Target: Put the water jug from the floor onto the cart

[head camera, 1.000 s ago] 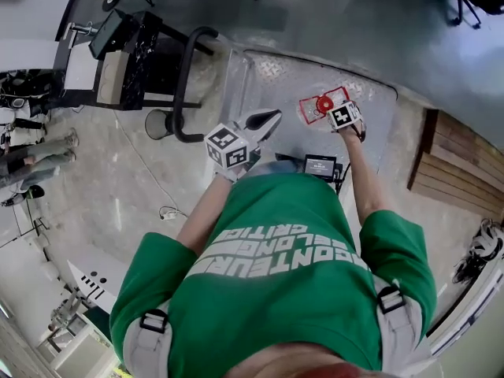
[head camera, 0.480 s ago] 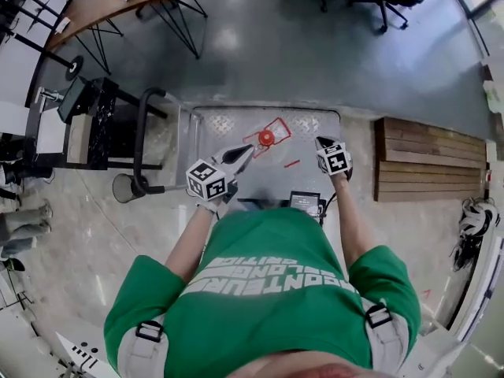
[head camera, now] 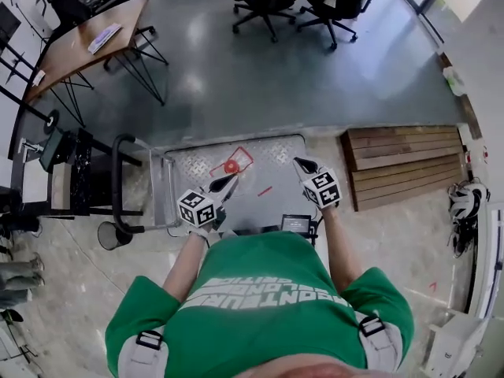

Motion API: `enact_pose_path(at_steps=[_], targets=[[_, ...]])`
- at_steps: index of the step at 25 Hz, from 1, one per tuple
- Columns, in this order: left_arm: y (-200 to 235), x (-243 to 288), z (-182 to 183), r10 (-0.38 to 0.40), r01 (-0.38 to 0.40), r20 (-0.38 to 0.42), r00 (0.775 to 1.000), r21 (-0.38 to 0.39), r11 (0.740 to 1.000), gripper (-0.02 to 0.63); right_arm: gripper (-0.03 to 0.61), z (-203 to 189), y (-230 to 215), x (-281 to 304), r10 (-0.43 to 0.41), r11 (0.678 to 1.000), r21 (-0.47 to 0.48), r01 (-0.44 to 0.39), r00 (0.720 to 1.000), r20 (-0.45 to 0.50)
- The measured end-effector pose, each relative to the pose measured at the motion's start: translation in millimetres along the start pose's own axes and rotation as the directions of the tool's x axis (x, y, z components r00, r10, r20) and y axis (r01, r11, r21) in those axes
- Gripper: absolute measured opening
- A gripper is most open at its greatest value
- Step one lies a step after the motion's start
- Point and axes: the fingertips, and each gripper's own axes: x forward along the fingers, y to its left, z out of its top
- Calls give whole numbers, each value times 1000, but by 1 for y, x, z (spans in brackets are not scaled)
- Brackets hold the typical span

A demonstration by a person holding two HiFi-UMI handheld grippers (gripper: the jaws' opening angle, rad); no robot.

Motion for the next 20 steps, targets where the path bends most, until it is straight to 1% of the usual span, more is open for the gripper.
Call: enact_pose_path(at_steps=[2,6,10,13,17,20], targets=[[-5,5,0,-6,6,-4,1000,8,1000,12,-6,5,5,-14,6,1000,-5,-6,1000,26],[-10,11,-7,-22,22,-7,1000,22,1000,12,-8,3,12,-32,10,1000,-30,-8,998,58],[-15,20,12,-30,30,-1,1000,43,999,12,-8,33,1,-44,1,998,-58,4,996,90],[-15,18,25,-36,36,10,999,63,997,12,-7,45,2,-44,8,998,-70,-1,994,105],[-26,10,11,-35,36,-13,999,34,999,12,-6,32,21,-52,26,998,-53,-21,996,80],[-32,12,3,-33,33,-31,999,13,999,12,-8,25,23,-53,39,998,-49,-35,997,64]])
